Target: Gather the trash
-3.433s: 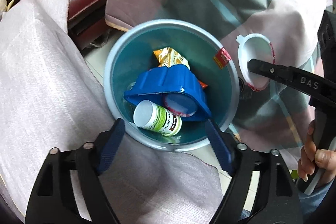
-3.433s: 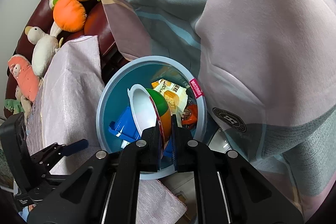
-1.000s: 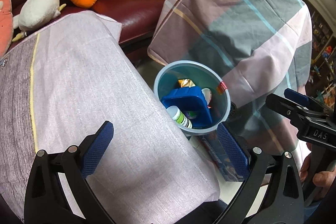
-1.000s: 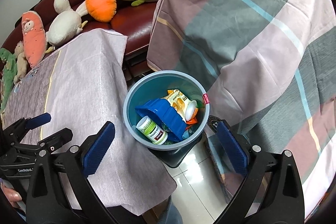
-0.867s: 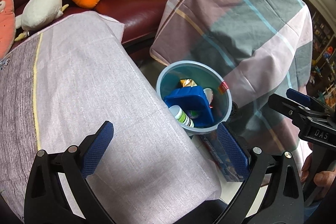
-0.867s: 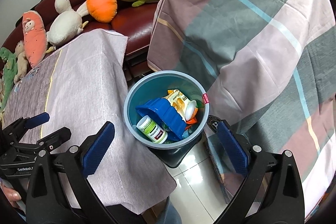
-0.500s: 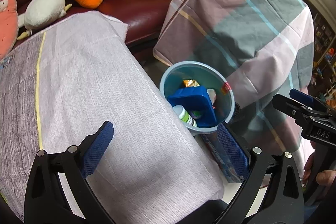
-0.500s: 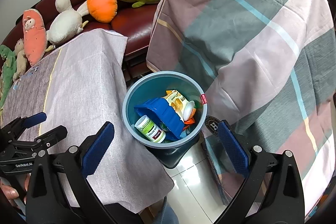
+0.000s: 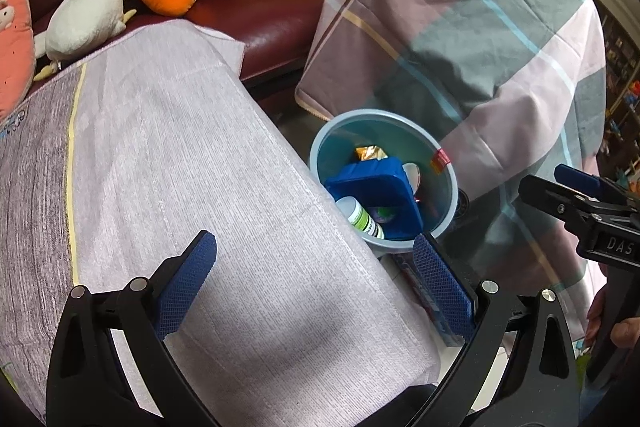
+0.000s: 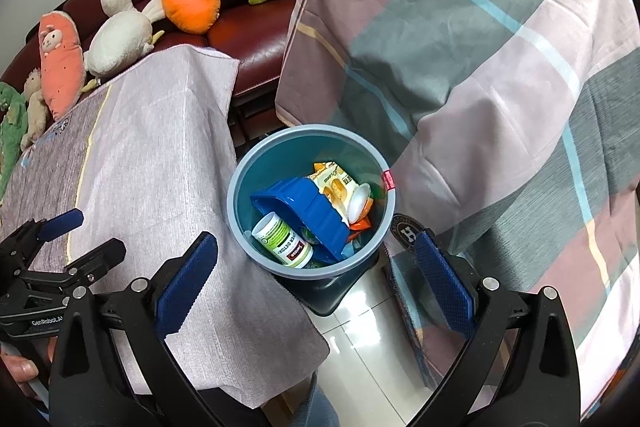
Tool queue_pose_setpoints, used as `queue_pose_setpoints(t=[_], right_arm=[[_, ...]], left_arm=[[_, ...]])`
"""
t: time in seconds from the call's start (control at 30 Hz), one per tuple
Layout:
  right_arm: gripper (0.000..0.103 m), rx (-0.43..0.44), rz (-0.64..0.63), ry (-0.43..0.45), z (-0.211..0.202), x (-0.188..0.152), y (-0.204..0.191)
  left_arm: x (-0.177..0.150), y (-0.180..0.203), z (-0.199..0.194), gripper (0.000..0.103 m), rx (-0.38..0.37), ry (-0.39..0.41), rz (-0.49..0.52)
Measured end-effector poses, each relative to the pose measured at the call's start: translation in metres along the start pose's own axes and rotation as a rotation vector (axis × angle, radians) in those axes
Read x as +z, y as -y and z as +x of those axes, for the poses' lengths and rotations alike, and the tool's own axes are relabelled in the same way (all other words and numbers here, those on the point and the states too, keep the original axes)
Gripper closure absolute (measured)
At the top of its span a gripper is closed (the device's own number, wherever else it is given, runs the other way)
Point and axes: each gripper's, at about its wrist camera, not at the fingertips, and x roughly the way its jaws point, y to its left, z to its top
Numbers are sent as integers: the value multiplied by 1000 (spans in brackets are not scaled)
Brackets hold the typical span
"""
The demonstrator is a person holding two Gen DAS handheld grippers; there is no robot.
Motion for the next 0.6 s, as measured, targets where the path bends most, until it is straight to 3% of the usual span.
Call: queue_pose_setpoints(t=[0.6], right_arm=[[8,-10,8,-55,29,2,4]], left_arm=[[-1,-6,24,4,7,-47,-6]])
